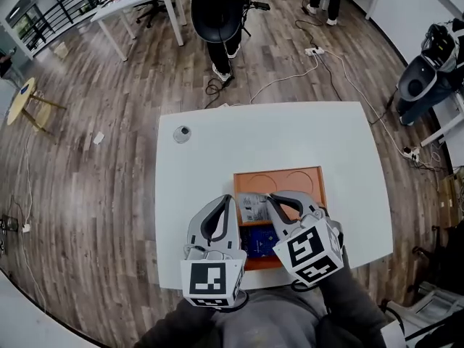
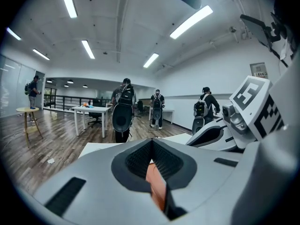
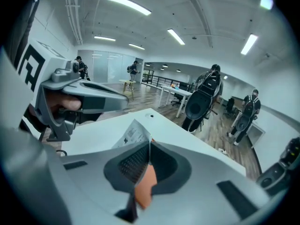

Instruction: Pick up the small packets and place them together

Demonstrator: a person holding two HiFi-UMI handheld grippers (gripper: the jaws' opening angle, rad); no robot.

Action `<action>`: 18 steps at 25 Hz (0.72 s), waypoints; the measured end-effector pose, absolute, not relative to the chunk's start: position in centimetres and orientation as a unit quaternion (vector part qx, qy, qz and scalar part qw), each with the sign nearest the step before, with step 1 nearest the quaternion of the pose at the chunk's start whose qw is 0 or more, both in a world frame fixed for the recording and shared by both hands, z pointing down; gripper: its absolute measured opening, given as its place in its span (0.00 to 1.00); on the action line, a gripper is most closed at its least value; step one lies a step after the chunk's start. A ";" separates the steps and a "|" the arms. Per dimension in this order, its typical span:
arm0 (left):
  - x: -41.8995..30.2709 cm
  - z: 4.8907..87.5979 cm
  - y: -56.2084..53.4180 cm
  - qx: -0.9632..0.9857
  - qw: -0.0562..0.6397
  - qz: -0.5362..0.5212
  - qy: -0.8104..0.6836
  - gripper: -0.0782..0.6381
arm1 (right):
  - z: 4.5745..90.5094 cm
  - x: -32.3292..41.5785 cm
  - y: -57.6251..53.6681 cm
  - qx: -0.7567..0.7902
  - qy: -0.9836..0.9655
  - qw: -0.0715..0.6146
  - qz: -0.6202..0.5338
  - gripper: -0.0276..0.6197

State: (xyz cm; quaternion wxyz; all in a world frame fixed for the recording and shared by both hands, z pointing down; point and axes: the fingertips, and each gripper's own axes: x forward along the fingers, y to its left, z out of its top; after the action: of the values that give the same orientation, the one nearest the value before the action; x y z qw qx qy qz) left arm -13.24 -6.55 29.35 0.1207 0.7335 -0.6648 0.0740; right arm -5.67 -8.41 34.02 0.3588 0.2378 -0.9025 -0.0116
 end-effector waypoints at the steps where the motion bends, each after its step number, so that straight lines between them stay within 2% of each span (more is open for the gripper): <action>1: -13.3 29.6 -6.8 0.731 0.124 0.076 -0.667 0.10 | 34.6 -5.6 -9.0 0.239 -0.902 0.359 -0.006 0.06; 10: -14.8 32.4 -8.7 0.703 0.167 0.097 -0.684 0.10 | 40.4 -5.2 -13.7 0.246 -0.886 0.390 0.044 0.07; 18: -15.5 34.1 -9.1 0.694 0.181 0.098 -0.690 0.10 | 42.8 -5.5 -14.2 0.241 -0.879 0.407 0.052 0.19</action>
State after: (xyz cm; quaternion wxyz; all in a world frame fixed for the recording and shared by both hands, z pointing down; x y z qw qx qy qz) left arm -15.48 -9.09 34.12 0.1813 0.6942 -0.6896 0.0985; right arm -5.55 -14.16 42.81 0.4069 0.2413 -0.8795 0.0517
